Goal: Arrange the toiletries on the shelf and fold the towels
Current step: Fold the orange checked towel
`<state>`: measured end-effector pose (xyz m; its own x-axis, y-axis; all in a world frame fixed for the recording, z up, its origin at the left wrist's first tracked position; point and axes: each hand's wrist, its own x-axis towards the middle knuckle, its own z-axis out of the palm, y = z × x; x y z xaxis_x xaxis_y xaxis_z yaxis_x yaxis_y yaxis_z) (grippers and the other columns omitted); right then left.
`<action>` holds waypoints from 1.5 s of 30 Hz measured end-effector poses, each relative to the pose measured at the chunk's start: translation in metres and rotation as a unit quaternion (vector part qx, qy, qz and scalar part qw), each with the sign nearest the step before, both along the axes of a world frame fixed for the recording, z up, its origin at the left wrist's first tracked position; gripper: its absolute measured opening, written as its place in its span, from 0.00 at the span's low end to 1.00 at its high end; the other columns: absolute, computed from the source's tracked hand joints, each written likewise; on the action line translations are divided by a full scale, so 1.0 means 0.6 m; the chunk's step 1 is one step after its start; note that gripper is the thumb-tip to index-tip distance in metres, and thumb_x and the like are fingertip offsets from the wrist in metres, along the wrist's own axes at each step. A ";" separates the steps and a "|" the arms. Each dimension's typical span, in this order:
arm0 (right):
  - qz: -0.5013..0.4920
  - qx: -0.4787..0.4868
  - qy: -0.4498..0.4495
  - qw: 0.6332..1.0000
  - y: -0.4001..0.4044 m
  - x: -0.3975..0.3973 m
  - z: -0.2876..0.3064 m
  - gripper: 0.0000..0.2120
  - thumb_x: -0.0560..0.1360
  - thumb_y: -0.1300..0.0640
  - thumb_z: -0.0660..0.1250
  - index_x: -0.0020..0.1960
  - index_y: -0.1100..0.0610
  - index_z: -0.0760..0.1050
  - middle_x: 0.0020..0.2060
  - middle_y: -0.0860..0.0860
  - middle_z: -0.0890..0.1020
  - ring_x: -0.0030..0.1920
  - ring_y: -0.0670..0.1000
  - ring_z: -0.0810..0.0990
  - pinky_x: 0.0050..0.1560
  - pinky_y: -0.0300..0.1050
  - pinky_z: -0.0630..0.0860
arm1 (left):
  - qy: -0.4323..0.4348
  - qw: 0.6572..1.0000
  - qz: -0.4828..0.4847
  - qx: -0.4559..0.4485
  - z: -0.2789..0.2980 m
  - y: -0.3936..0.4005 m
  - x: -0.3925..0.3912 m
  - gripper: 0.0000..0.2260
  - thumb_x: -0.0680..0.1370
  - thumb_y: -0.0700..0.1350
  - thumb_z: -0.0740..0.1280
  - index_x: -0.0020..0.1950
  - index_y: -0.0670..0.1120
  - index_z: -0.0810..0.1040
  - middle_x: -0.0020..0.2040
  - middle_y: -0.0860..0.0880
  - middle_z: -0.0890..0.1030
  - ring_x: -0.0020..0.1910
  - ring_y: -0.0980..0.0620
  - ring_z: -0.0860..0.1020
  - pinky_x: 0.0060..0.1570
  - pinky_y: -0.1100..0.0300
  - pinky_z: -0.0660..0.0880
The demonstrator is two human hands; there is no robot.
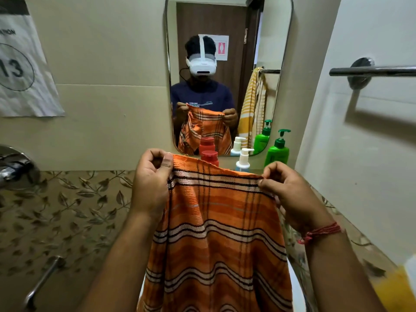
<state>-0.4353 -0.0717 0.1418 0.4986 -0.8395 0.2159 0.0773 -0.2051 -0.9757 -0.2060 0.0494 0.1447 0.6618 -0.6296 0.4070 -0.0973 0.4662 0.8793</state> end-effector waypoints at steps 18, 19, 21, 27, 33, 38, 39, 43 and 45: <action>0.094 -0.206 0.111 0.968 0.065 0.021 0.057 0.10 0.74 0.54 0.70 0.40 0.60 0.77 0.36 0.61 0.79 0.37 0.59 0.78 0.39 0.50 0.75 | -0.345 0.910 -0.192 0.128 0.014 -0.007 -0.070 0.14 0.78 0.58 0.66 0.60 0.55 0.75 0.54 0.56 0.82 0.54 0.56 0.81 0.51 0.57 0.81; 0.085 -0.224 0.123 0.963 0.066 0.024 0.057 0.10 0.76 0.55 0.70 0.40 0.60 0.77 0.37 0.62 0.79 0.36 0.59 0.78 0.39 0.51 0.75 | -0.384 0.893 -0.191 0.136 0.014 -0.008 -0.079 0.14 0.77 0.58 0.68 0.58 0.54 0.76 0.52 0.55 0.82 0.51 0.55 0.81 0.49 0.56 0.80; 0.071 -0.230 0.125 0.962 0.064 0.025 0.053 0.10 0.77 0.55 0.69 0.40 0.61 0.77 0.37 0.62 0.79 0.36 0.52 0.77 0.38 0.50 0.74 | -0.419 0.880 -0.177 0.138 0.011 -0.009 -0.086 0.10 0.78 0.56 0.68 0.52 0.52 0.78 0.45 0.54 0.81 0.45 0.55 0.80 0.44 0.55 0.79; 0.199 -0.029 0.024 0.979 0.046 -0.011 0.013 0.09 0.74 0.53 0.72 0.41 0.58 0.77 0.34 0.53 0.78 0.34 0.49 0.76 0.33 0.39 0.75 | -0.343 0.914 -0.176 0.123 0.001 0.007 -0.053 0.08 0.81 0.51 0.65 0.43 0.53 0.80 0.38 0.52 0.81 0.40 0.53 0.80 0.40 0.58 0.76; 0.275 0.031 -0.044 0.960 0.050 -0.017 -0.003 0.10 0.75 0.55 0.71 0.47 0.62 0.74 0.41 0.58 0.73 0.39 0.53 0.73 0.40 0.45 0.71 | -0.295 0.939 -0.139 0.111 0.007 0.016 -0.046 0.10 0.82 0.48 0.64 0.46 0.47 0.81 0.41 0.48 0.82 0.41 0.51 0.81 0.42 0.56 0.77; 0.252 -0.004 -0.003 0.968 0.062 0.010 -0.004 0.06 0.76 0.57 0.69 0.51 0.58 0.78 0.44 0.55 0.81 0.45 0.54 0.80 0.44 0.45 0.80 | -0.315 0.920 -0.196 0.126 0.006 0.012 -0.062 0.11 0.80 0.52 0.63 0.42 0.52 0.81 0.38 0.52 0.81 0.41 0.53 0.79 0.42 0.54 0.76; 0.245 -0.001 -0.015 0.969 0.062 0.008 -0.005 0.05 0.75 0.56 0.70 0.48 0.57 0.79 0.43 0.55 0.81 0.44 0.53 0.80 0.42 0.44 0.79 | -0.308 0.920 -0.209 0.126 0.007 0.014 -0.060 0.11 0.80 0.52 0.63 0.41 0.51 0.81 0.37 0.53 0.80 0.40 0.53 0.79 0.41 0.56 0.75; 0.272 0.052 -0.051 0.959 0.053 -0.012 -0.020 0.15 0.68 0.49 0.77 0.45 0.59 0.78 0.40 0.55 0.80 0.41 0.52 0.79 0.40 0.42 0.79 | -0.251 0.926 -0.262 0.103 0.010 0.026 -0.045 0.14 0.79 0.48 0.63 0.39 0.41 0.80 0.36 0.49 0.76 0.36 0.52 0.76 0.38 0.61 0.73; 0.306 0.056 -0.008 0.950 0.051 -0.026 -0.028 0.14 0.70 0.50 0.75 0.47 0.60 0.79 0.42 0.55 0.80 0.43 0.54 0.79 0.42 0.43 0.79 | -0.195 0.934 -0.289 0.082 0.007 0.028 -0.034 0.13 0.79 0.45 0.63 0.36 0.43 0.79 0.33 0.50 0.75 0.33 0.54 0.74 0.35 0.63 0.72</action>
